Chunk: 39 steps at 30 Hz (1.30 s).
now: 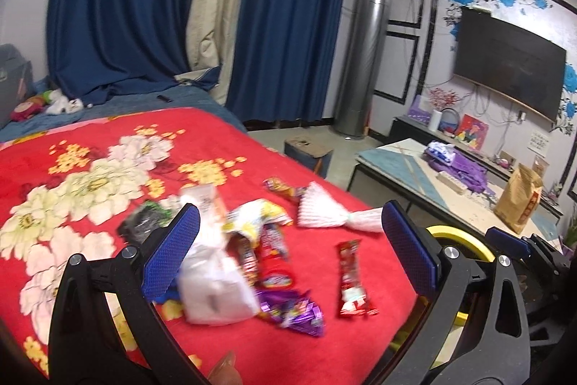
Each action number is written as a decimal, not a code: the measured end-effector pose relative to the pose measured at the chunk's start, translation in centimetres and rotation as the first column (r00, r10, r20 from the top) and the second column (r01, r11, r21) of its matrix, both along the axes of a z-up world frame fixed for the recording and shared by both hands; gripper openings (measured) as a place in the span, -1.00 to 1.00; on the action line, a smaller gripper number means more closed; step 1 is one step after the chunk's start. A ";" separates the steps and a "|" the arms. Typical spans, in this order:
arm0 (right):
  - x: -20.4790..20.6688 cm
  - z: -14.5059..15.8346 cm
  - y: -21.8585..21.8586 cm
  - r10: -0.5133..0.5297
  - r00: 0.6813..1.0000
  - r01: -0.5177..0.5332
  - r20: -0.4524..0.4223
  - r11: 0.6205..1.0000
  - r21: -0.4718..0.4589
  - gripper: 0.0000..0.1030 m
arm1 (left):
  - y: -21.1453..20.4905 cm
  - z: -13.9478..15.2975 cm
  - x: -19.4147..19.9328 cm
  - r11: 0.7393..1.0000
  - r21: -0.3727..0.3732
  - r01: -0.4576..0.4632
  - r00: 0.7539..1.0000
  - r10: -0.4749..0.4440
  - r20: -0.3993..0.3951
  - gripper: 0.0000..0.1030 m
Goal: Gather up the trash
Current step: 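Grasp the clear plastic bag with the left gripper while the right gripper grasps a red candy wrapper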
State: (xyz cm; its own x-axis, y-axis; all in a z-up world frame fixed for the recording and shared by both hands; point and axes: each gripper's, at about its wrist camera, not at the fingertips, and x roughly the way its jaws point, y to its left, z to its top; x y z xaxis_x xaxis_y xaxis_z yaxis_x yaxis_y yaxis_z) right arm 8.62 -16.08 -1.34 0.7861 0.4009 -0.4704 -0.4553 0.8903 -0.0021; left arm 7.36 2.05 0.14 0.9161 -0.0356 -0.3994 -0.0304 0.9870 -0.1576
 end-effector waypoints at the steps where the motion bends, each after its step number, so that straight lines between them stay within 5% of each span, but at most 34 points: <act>1: 0.4 -0.4 0.5 0.002 1.000 -0.002 -0.021 1.000 0.002 0.73 | 0.5 -0.1 -0.2 1.000 -0.001 -0.014 1.000 0.014 -0.008 0.79; 12: 2.9 -2.9 4.3 0.036 0.994 -0.039 -0.102 0.999 -0.023 0.72 | 5.4 -1.5 -0.9 0.994 -0.042 -0.104 0.991 0.099 -0.093 0.79; 21: 5.9 -4.7 6.2 0.014 0.978 -0.020 -0.209 0.999 -0.025 0.57 | 5.4 -2.4 -1.4 0.996 -0.046 -0.072 0.989 0.065 -0.133 0.79; 28: 7.2 -6.5 6.3 0.014 0.954 -0.015 -0.299 1.000 -0.002 0.23 | 3.9 -3.6 0.0 0.999 -0.007 -0.046 0.983 0.044 -0.180 0.28; 39: 7.4 -8.2 6.0 0.010 0.939 -0.016 -0.343 1.000 -0.015 -0.45 | 3.4 -4.7 0.4 0.998 0.014 -0.054 0.970 0.056 -0.238 -0.18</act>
